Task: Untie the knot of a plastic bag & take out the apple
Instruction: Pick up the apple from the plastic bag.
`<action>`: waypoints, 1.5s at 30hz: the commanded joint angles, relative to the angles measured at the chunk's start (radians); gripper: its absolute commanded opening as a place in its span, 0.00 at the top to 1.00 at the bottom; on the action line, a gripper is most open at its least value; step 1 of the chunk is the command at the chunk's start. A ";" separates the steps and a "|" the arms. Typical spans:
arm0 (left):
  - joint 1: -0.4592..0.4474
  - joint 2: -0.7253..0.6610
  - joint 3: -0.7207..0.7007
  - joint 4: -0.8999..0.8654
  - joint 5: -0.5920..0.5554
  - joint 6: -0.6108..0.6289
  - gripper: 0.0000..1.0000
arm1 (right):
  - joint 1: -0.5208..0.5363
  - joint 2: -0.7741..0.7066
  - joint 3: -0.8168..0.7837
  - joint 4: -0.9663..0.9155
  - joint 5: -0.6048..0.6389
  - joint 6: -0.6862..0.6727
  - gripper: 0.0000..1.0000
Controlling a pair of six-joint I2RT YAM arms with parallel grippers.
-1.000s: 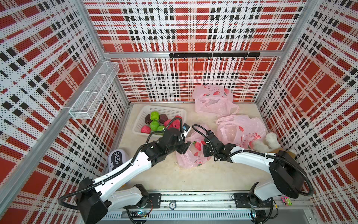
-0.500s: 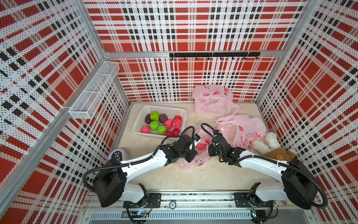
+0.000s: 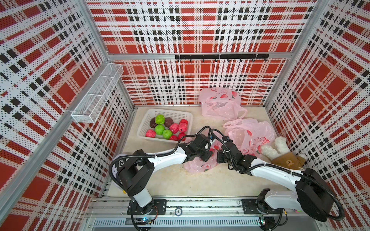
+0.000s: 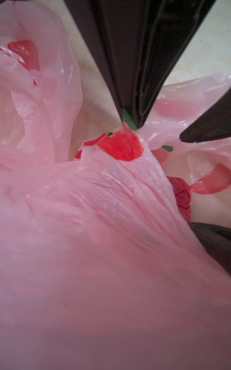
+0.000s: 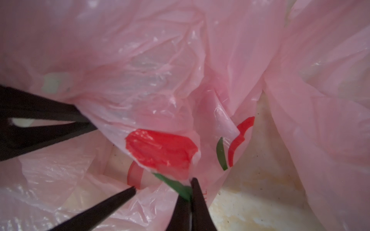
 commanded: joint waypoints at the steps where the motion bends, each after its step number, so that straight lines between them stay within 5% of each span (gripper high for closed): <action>1: -0.005 0.054 0.057 0.027 -0.047 0.044 0.28 | -0.006 -0.042 0.009 0.019 -0.003 -0.010 1.00; 12: 0.006 0.246 0.229 -0.045 -0.072 0.042 0.21 | -0.017 -0.012 -0.003 0.028 -0.044 -0.024 1.00; 21: 0.050 0.249 0.184 -0.046 0.005 0.005 0.27 | -0.022 0.026 -0.018 0.049 -0.053 -0.017 1.00; 29: 0.069 0.145 0.130 -0.033 0.024 -0.001 0.40 | -0.024 0.039 -0.018 0.055 -0.054 -0.014 1.00; 45: 0.070 -0.272 -0.077 -0.047 0.074 0.117 0.40 | -0.031 0.028 -0.015 0.045 -0.052 -0.012 1.00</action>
